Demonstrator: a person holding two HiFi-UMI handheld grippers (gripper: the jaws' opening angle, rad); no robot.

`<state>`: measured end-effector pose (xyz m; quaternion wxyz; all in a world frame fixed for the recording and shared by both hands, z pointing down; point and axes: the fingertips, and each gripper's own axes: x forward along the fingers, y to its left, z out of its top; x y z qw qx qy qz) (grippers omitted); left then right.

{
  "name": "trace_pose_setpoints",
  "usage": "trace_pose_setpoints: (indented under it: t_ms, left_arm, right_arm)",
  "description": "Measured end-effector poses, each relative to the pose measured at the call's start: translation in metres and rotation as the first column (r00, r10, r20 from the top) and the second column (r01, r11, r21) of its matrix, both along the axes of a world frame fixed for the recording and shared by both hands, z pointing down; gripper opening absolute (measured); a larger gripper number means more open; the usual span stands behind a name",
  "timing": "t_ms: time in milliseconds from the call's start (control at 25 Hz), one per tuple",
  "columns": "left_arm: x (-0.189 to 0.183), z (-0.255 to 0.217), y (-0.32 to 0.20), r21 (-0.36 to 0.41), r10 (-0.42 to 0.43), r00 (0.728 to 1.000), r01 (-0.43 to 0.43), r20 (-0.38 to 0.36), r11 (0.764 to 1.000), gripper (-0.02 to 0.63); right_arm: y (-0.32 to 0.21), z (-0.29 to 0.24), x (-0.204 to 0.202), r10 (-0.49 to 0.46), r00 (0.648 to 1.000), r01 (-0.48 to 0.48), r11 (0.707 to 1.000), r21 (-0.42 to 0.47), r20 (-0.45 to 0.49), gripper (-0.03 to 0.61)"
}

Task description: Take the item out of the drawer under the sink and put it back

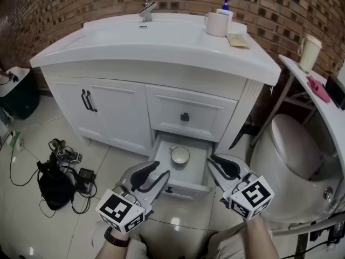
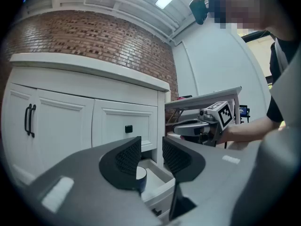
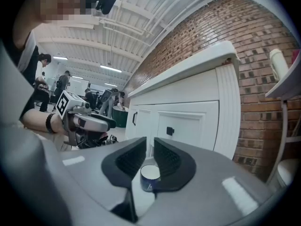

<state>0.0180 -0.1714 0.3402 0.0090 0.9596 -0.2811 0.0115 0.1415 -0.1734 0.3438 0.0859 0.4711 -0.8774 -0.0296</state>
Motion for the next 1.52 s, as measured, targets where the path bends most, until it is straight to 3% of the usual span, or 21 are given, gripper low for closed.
trace_pose_setpoints:
  t_ms: [240, 400, 560, 800, 920, 1000, 1240, 1520]
  left_arm:
    - [0.003, 0.012, -0.009, -0.020, 0.011, 1.000, -0.011, -0.015, 1.000, 0.150]
    - [0.003, 0.009, -0.013, -0.025, 0.008, 1.000, -0.008, -0.017, 1.000, 0.150]
    - [0.001, 0.008, -0.015, -0.035, 0.001, 1.000, -0.002, -0.017, 0.999, 0.150]
    - [-0.001, 0.011, -0.017, -0.058, -0.009, 0.999, 0.006, -0.051, 0.998, 0.150]
    - [-0.004, 0.014, -0.022, -0.066, -0.030, 0.996, 0.025, -0.080, 0.998, 0.150]
    - [-0.009, 0.009, -0.023, -0.062, -0.050, 0.994, 0.044, -0.102, 0.997, 0.150]
    - [-0.012, 0.006, -0.023, -0.066, -0.060, 0.990, 0.052, -0.125, 0.996, 0.150]
    - [-0.010, 0.011, -0.027, -0.086, -0.051, 0.990, 0.040, -0.128, 0.995, 0.150]
  right_arm:
    - [-0.018, 0.038, -0.003, -0.045, 0.998, 0.039, 0.992, -0.121, -0.046, 0.201]
    - [-0.033, 0.053, -0.008, -0.057, 0.996, 0.045, 0.986, -0.160, -0.075, 0.204]
    - [-0.046, 0.069, -0.018, -0.072, 0.993, 0.052, 0.976, -0.212, -0.091, 0.256]
    - [-0.061, 0.109, -0.033, -0.136, 0.977, 0.067, 0.928, -0.367, -0.165, 0.313]
    - [-0.074, 0.111, -0.029, -0.126, 0.976, 0.051, 0.923, -0.381, -0.176, 0.331]
    - [-0.083, 0.122, -0.029, -0.147, 0.960, 0.042, 0.918, -0.395, -0.239, 0.331]
    - [-0.090, 0.176, -0.041, -0.271, 0.878, 0.042, 0.864, -0.501, -0.394, 0.365]
    - [-0.103, 0.198, -0.050, -0.270, 0.873, 0.001, 0.834, -0.551, -0.406, 0.388]
